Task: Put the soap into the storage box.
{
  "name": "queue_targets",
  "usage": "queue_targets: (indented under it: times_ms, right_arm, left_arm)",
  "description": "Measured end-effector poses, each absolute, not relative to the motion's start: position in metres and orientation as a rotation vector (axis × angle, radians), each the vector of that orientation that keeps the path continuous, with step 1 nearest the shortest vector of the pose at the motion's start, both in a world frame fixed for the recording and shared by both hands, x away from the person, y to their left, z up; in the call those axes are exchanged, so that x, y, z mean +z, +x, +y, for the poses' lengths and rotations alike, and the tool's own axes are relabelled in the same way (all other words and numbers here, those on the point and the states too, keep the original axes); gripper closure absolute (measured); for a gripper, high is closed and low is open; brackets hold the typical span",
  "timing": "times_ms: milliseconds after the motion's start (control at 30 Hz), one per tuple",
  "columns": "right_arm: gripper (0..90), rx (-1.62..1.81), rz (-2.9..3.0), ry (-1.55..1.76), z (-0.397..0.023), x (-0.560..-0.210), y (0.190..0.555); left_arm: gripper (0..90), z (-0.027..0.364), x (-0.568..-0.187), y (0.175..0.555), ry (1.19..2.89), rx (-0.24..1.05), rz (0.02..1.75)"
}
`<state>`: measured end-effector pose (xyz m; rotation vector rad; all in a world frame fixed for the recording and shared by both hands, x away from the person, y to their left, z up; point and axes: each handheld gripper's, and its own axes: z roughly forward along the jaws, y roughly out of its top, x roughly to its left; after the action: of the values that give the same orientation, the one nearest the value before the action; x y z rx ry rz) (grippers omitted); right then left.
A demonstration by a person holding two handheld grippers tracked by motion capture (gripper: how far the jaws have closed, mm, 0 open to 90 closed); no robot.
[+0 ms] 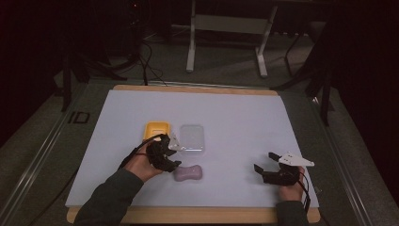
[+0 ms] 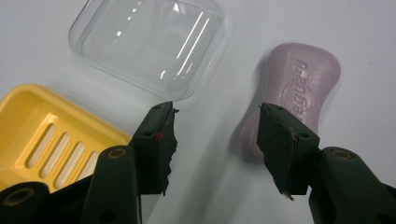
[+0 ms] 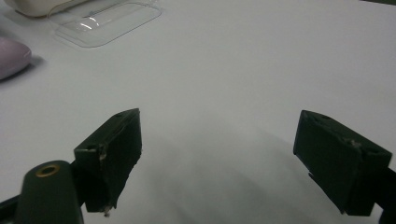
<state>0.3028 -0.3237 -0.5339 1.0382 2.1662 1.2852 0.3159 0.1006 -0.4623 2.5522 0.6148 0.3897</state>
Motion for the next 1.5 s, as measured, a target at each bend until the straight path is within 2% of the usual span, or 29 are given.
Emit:
queue_targets:
  times_ms: [1500]
  right_arm:
    - [15.1,1.290,2.160,1.039,-0.324,-0.534,0.302]
  left_arm:
    - [40.6,0.061,-0.473,0.320,2.691,0.264,0.466]
